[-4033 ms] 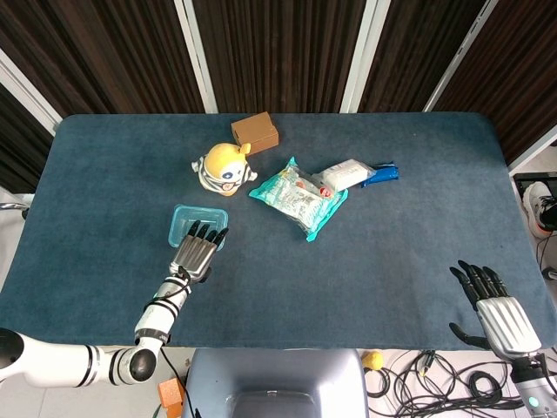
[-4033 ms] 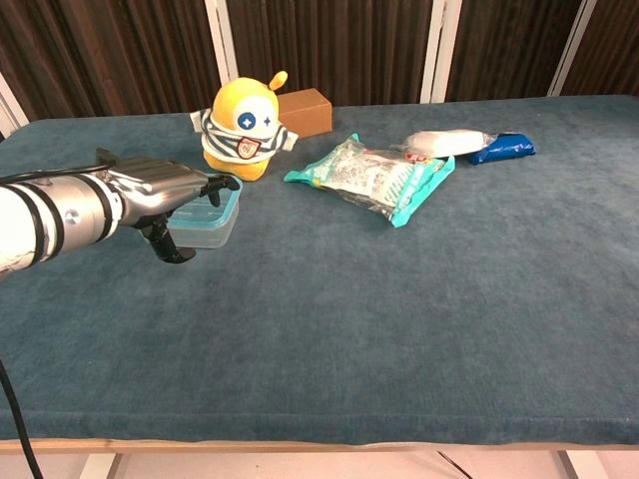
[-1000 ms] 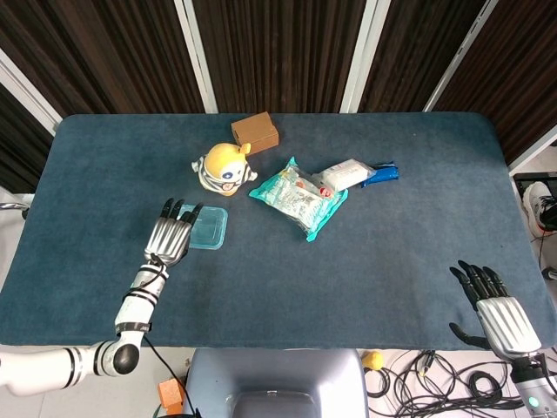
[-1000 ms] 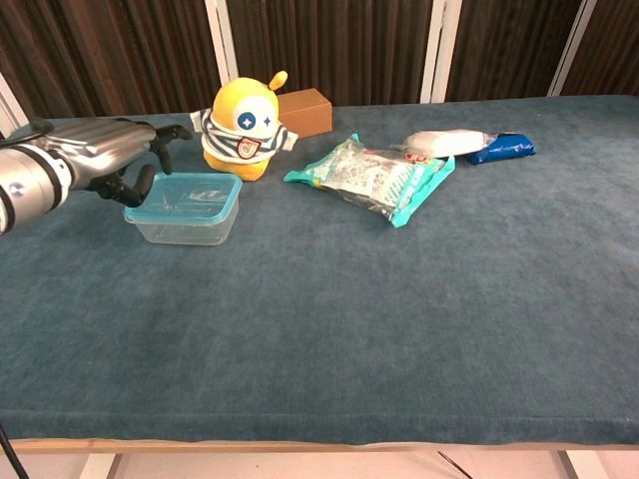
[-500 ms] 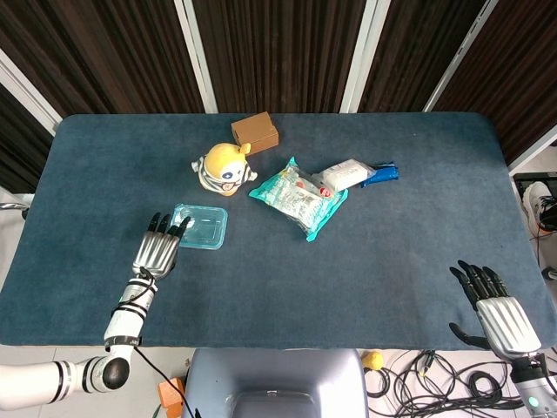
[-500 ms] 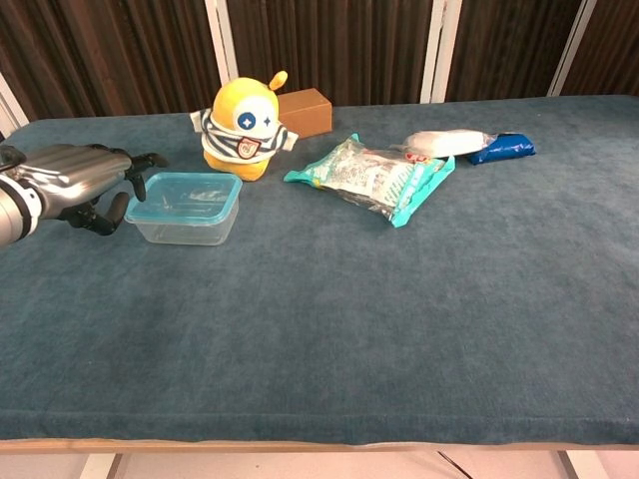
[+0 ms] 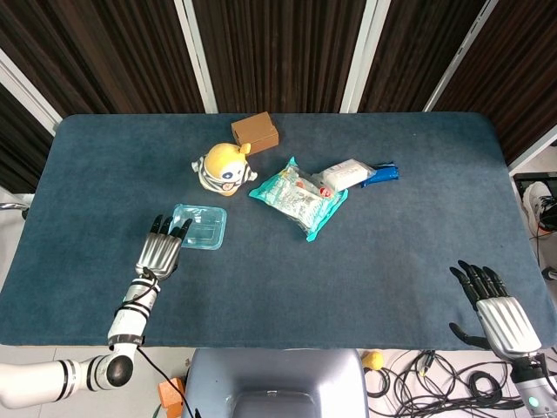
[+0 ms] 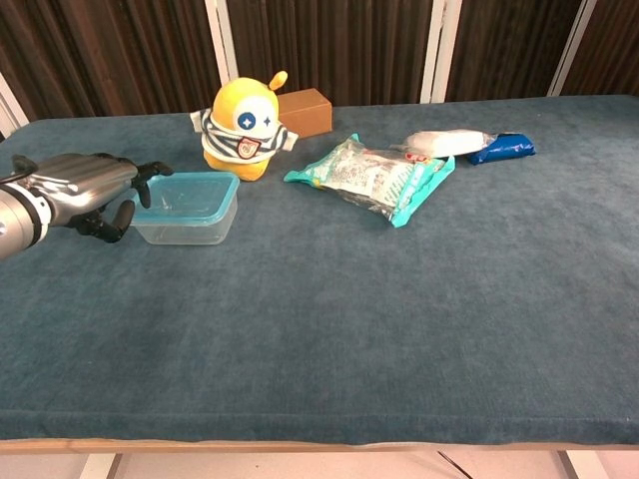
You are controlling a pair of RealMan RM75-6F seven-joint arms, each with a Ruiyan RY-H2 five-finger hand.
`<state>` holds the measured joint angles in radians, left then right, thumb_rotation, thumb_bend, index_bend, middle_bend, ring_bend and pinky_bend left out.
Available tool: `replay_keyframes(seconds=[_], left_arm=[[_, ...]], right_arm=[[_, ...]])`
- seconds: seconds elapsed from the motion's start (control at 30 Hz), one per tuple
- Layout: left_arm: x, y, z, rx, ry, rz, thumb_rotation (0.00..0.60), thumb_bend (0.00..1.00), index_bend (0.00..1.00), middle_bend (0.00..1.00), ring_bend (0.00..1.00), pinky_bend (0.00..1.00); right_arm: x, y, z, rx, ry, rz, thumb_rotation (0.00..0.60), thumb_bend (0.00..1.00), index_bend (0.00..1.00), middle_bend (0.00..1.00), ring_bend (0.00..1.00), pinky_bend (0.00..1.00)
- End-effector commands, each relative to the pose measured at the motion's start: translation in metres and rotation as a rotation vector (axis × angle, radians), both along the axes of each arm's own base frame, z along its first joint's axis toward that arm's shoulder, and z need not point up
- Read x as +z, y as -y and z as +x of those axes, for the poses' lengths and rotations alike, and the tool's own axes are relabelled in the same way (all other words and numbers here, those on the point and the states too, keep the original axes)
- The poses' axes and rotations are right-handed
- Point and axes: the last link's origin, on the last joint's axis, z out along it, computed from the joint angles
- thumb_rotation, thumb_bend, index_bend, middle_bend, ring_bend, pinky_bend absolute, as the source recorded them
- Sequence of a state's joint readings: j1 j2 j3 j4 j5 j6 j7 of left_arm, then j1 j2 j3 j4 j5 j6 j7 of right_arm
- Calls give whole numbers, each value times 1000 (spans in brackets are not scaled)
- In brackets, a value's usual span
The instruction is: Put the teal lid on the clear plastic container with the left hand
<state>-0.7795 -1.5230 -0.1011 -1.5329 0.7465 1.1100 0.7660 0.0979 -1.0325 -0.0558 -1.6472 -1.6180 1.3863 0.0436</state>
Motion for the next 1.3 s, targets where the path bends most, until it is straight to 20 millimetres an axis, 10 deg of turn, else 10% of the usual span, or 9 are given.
replay_keyframes(seconds=[0.03, 1.1, 1.3], left_arm=[[0, 0, 0, 3, -2, -1, 600, 807, 0, 292, 74, 0], [-11, 2, -1, 0, -15, -25, 600, 810, 0, 323, 97, 0], [16, 8, 27, -136, 80, 60, 600, 695, 0, 128, 51, 0]], right_arm=[[0, 0, 0, 0, 0, 0, 600, 176, 0, 0, 0, 0], [0, 0, 0, 0, 0, 0, 600, 176, 0, 0, 0, 0], [0, 0, 0, 0, 0, 0, 600, 176, 0, 0, 0, 0]])
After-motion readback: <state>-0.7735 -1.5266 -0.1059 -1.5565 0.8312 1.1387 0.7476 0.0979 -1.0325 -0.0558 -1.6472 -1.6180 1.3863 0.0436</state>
